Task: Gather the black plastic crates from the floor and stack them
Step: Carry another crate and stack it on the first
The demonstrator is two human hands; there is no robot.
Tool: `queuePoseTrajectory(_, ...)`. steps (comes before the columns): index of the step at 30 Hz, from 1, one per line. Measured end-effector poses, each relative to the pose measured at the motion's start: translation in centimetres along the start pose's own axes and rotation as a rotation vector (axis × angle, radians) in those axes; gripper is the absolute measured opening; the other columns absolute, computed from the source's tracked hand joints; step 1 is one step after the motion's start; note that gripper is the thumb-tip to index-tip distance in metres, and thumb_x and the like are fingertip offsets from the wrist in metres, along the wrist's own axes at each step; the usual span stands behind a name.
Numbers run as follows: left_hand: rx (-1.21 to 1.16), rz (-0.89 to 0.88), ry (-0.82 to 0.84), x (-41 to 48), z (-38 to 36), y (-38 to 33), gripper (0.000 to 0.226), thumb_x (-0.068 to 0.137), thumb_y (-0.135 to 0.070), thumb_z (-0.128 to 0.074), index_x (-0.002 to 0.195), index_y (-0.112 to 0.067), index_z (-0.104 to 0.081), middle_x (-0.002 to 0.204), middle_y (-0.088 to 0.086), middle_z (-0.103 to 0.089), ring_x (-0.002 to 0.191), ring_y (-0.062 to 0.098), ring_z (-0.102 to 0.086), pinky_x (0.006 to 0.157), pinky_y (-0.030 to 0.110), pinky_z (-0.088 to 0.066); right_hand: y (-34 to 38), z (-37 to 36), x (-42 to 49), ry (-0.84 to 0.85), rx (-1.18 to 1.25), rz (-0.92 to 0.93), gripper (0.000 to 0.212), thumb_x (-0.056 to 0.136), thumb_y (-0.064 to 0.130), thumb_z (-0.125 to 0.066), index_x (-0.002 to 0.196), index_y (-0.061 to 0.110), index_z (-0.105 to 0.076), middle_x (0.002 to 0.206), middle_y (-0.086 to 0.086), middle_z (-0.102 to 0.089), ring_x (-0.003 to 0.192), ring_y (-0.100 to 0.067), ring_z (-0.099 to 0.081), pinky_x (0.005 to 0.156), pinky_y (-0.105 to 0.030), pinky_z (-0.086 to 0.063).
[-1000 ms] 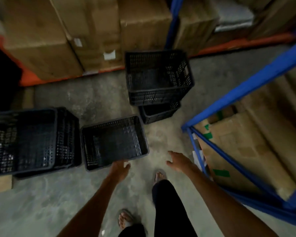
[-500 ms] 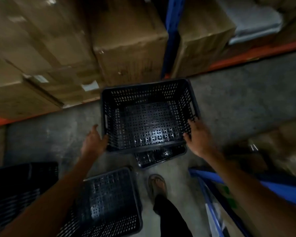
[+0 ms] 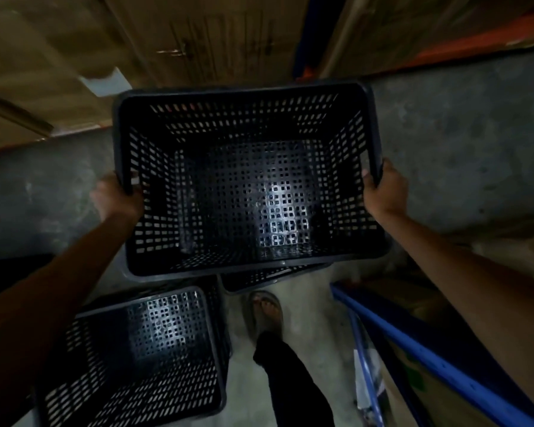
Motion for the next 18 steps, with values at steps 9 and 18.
queuePoseTrajectory(9, 0.003, -0.083, 0.127, -5.8, 11.1, 3.8, 0.032, 0.087, -0.009, -0.059, 0.117, -0.001, -0.066, 0.111, 0.026, -0.070, 0.103, 0.038, -0.068, 0.090, 0.048, -0.055, 2.7, 4.0, -11.8, 0.100, 0.078, -0.057, 0.039, 0.100, 0.034, -0.047, 0.122, 0.004, -0.057, 0.119, -0.021, -0.064, 0.111, -0.038, -0.060, 0.093, -0.040, -0.048)
queuePoseTrajectory(18, 0.111, -0.106, 0.063, -19.2, 25.8, 22.4, 0.035, 0.095, -0.024, -0.055, 0.095, 0.009, -0.064, 0.091, 0.033, -0.069, 0.082, 0.046, -0.067, 0.074, 0.050, -0.054, 7.5, 4.0, -34.8, 0.276, 0.022, -0.139, 0.042, 0.099, 0.037, -0.049, 0.126, 0.006, -0.059, 0.123, -0.024, -0.063, 0.113, -0.043, -0.059, 0.089, -0.043, -0.049)
Point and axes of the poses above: each hand's wrist, its own x-axis towards the middle knuckle, its own z-axis out of the back of the hand, y = z × x, the point moved 5 cm from there along x, towards the middle knuckle
